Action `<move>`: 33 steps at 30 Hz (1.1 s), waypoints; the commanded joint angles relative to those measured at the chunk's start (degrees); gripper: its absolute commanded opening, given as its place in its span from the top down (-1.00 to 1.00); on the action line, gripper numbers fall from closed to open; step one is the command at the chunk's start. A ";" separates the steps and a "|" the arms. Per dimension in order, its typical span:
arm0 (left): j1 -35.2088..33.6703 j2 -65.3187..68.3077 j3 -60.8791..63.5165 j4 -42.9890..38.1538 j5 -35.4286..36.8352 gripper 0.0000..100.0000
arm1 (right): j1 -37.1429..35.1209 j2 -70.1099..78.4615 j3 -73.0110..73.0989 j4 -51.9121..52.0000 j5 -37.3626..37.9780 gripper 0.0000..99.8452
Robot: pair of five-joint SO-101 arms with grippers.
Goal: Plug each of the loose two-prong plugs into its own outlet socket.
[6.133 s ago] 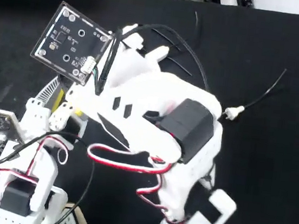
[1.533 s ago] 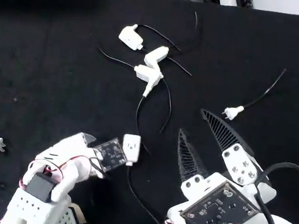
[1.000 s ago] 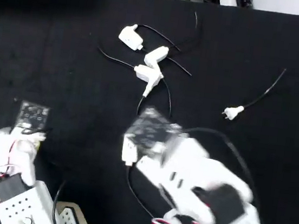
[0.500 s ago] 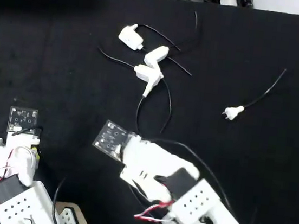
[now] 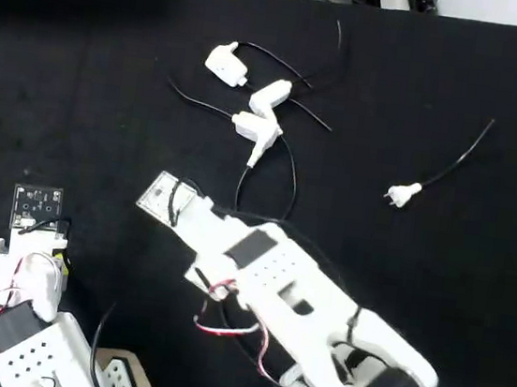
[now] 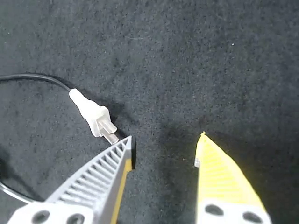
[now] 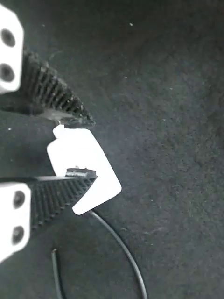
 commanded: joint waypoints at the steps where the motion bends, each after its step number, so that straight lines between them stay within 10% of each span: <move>1: -0.92 -0.35 1.10 0.62 0.35 0.56 | 0.26 5.05 -5.58 -0.79 -0.62 0.71; 33: -1.01 -0.26 1.10 0.70 0.44 0.56 | 7.65 33.19 -32.31 23.74 2.46 0.62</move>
